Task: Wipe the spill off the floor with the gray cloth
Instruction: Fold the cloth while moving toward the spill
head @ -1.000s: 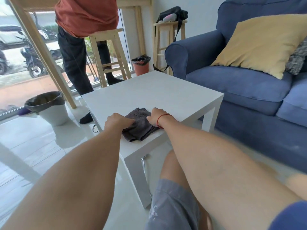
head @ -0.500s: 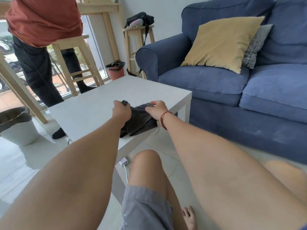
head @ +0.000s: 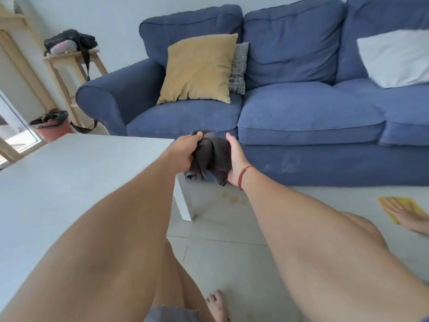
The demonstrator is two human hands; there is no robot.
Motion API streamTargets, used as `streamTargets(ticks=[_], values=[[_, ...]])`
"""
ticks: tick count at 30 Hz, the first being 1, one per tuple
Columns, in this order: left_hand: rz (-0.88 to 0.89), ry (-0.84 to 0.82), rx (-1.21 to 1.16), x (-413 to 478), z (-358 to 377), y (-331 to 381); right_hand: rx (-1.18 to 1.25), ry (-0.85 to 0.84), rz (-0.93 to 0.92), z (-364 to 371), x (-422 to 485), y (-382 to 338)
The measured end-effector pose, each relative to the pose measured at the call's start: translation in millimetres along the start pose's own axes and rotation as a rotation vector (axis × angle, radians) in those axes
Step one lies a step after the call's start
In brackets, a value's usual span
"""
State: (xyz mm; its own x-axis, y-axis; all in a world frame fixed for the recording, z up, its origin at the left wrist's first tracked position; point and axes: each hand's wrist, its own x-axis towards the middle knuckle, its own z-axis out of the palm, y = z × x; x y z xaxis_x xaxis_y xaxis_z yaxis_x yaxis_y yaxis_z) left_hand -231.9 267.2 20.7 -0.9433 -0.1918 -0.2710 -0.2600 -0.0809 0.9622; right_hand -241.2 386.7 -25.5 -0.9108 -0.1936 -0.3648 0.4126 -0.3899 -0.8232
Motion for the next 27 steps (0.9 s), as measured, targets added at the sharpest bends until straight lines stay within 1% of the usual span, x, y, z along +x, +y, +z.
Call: streamTargets(ticks=[1, 2, 3, 4, 6, 7, 8, 9, 10, 12, 14, 15, 17, 18, 20, 22, 24, 27], values=[[-0.012, -0.028, 0.006, 1, 10, 1, 0.078, -0.033, 0.006, -8, 3, -4], [-0.020, -0.042, -0.003, 4, 14, 2, 0.091, -0.053, 0.012, -9, 3, -6], [-0.025, -0.033, -0.028, 7, 15, 2, 0.034, -0.027, 0.005, -7, 2, -7], [-0.019, -0.015, -0.042, 12, 19, -1, -0.040, 0.043, -0.026, -10, 3, -9], [0.021, 0.093, 0.056, 20, 19, -6, -0.176, 0.185, -0.102, -13, -1, -12], [0.003, 0.073, 0.130, 24, 46, -13, -0.189, 0.320, -0.183, -42, -2, -21], [-0.004, 0.064, 0.205, 25, 78, -20, -0.178, 0.419, -0.247, -70, -6, -31], [0.016, 0.087, 0.240, 24, 78, -23, -0.182, 0.403, -0.267, -72, -5, -33], [0.014, 0.112, 0.221, 24, 82, -26, -0.174, 0.375, -0.263, -80, -4, -33], [-0.070, 0.134, 0.182, 19, 85, -32, -0.138, 0.335, -0.250, -83, -4, -30], [-0.132, 0.036, 0.144, 27, 80, -44, -0.051, 0.300, -0.230, -82, -7, -31], [-0.122, 0.011, 0.118, 27, 81, -50, -0.033, 0.277, -0.216, -85, -7, -32], [-0.043, 0.042, 0.101, 26, 84, -56, -0.053, 0.258, -0.201, -90, -6, -32], [0.017, 0.092, 0.130, 25, 84, -57, -0.115, 0.260, -0.192, -92, -4, -29], [0.125, 0.199, 0.186, 21, 85, -58, -0.320, 0.290, -0.201, -94, -1, -24], [0.199, 0.253, 0.234, 20, 85, -60, -0.409, 0.299, -0.229, -96, -1, -25], [0.239, 0.253, 0.250, 21, 84, -60, -0.403, 0.245, -0.246, -99, -2, -32], [0.251, 0.190, 0.291, 25, 80, -58, -0.374, 0.192, -0.230, -106, -3, -45]])
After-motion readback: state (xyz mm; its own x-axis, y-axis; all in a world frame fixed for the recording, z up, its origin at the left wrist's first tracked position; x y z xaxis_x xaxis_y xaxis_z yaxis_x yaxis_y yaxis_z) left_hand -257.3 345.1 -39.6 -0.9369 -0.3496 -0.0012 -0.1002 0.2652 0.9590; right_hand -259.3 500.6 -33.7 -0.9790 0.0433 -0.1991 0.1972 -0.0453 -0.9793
